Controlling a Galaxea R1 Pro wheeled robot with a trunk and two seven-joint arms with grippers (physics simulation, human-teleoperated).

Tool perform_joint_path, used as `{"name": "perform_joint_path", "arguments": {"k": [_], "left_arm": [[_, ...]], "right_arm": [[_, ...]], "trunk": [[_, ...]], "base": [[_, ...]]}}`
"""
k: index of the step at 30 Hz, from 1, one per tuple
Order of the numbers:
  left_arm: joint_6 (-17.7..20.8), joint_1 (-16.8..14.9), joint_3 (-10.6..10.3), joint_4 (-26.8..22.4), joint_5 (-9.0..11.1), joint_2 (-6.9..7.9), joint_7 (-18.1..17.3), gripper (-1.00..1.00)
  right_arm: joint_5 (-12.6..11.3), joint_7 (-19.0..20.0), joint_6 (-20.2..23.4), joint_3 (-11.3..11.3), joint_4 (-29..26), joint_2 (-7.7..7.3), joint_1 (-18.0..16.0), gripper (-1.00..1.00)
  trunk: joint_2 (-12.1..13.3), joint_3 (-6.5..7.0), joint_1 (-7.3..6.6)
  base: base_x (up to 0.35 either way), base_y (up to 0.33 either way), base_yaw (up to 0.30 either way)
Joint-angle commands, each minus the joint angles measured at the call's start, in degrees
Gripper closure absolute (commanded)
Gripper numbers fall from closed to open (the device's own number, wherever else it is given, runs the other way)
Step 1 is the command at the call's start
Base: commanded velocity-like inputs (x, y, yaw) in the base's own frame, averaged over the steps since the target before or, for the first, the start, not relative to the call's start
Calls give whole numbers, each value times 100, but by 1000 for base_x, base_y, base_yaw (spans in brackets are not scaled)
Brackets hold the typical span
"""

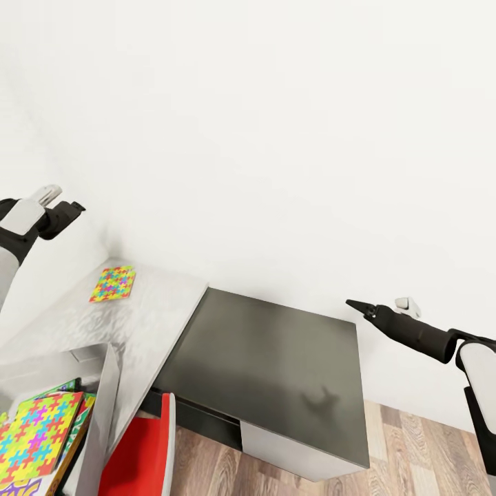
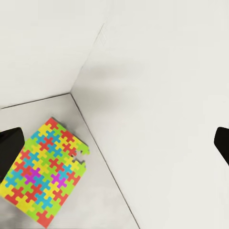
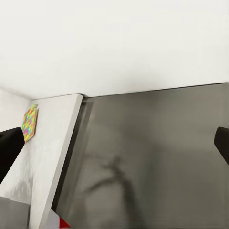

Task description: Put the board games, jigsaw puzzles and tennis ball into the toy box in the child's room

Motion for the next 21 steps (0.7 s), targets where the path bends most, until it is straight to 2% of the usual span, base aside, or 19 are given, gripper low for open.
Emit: {"name": "perform_joint_path", "arguments": {"k": [1, 5, 21], "left_arm": [[-108, -67, -52, 113, -28, -32, 33, -100], [-401, -215, -29, 408, -191, -105, 3, -100], [-590, -284, -14, 601, -205, -136, -21, -100]], "right_arm": [[57, 61, 28, -9, -2, -3, -1, -100], [54, 62, 28, -19, -4, -16, 7, -100], [-20, 63, 28, -18, -5, -66, 6, -100]], "trunk": [[-11, -11, 3], [-11, -21, 3], [-11, -144, 3]], "base": [[0, 0, 0], [0, 0, 0], [0, 0, 0]]}}
